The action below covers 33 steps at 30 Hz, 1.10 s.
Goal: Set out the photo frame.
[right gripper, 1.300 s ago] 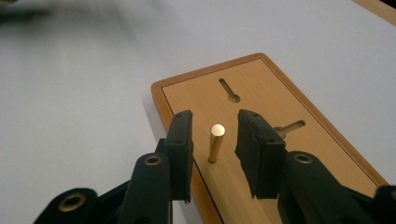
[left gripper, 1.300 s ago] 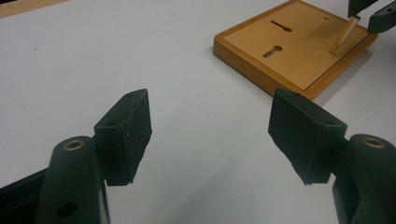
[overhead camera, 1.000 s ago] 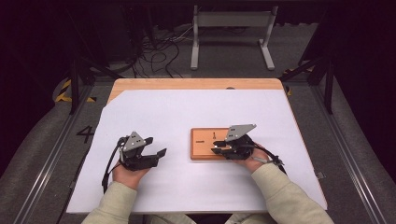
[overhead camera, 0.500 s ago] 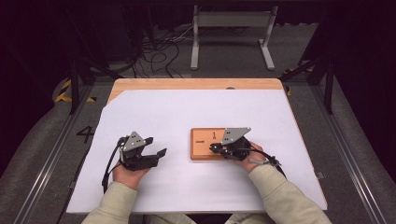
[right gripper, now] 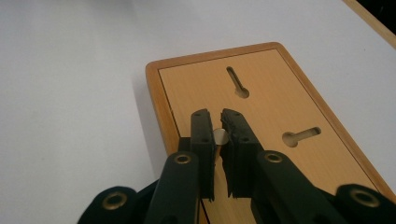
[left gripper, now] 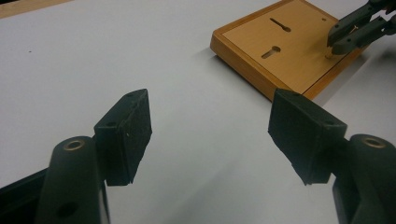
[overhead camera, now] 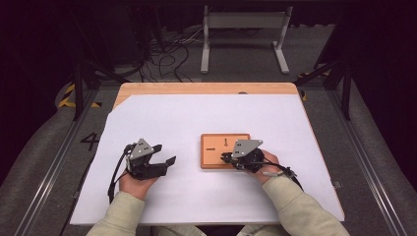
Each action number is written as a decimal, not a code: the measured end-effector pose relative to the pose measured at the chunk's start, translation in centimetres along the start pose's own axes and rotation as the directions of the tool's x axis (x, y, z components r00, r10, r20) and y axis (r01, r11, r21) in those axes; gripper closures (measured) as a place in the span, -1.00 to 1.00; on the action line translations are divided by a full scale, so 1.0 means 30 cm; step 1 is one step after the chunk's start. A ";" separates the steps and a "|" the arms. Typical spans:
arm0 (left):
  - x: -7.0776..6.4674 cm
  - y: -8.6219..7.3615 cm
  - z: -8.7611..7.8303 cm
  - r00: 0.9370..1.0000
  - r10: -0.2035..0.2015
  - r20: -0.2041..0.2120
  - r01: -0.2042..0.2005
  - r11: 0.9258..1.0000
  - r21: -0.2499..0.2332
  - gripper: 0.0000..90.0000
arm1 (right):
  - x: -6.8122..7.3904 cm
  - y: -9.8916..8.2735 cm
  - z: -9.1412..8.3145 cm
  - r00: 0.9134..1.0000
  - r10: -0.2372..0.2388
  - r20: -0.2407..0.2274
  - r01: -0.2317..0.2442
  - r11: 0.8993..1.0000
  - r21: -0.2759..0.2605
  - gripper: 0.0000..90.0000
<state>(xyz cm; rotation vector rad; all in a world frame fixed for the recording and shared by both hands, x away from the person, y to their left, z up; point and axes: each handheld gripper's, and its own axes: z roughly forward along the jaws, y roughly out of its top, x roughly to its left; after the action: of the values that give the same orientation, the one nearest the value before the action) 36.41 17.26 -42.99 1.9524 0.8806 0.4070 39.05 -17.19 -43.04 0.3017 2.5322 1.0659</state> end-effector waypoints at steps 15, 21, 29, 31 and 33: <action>-0.026 0.026 0.015 1.000 0.018 0.026 -0.017 1.000 -0.007 -0.33 | 0.102 -0.026 -0.019 0.975 -0.173 0.138 0.178 0.984 -0.027 0.87; -0.036 0.054 0.008 0.999 0.016 0.046 -0.015 1.000 -0.022 -0.34 | 0.141 -0.037 -0.022 0.955 -0.220 0.197 0.229 0.973 -0.021 0.87; -0.053 0.077 0.022 0.998 0.016 0.055 -0.015 1.000 -0.014 -0.34 | 0.175 -0.046 -0.021 0.933 -0.264 0.244 0.276 0.961 -0.013 0.87; -0.056 0.085 0.027 0.998 0.015 0.061 -0.015 1.000 -0.008 -0.34 | 0.181 -0.048 -0.021 0.929 -0.269 0.253 0.281 0.960 -0.012 0.87; -0.057 0.088 0.029 0.998 0.018 0.064 -0.018 1.000 -0.004 -0.34 | 0.185 -0.049 -0.020 0.927 -0.272 0.259 0.285 0.958 -0.013 0.87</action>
<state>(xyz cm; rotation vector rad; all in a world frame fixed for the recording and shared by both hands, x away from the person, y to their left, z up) 36.85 14.65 -41.09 1.9607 0.8209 0.3540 33.70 -16.74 -45.14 0.0551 2.2324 0.9136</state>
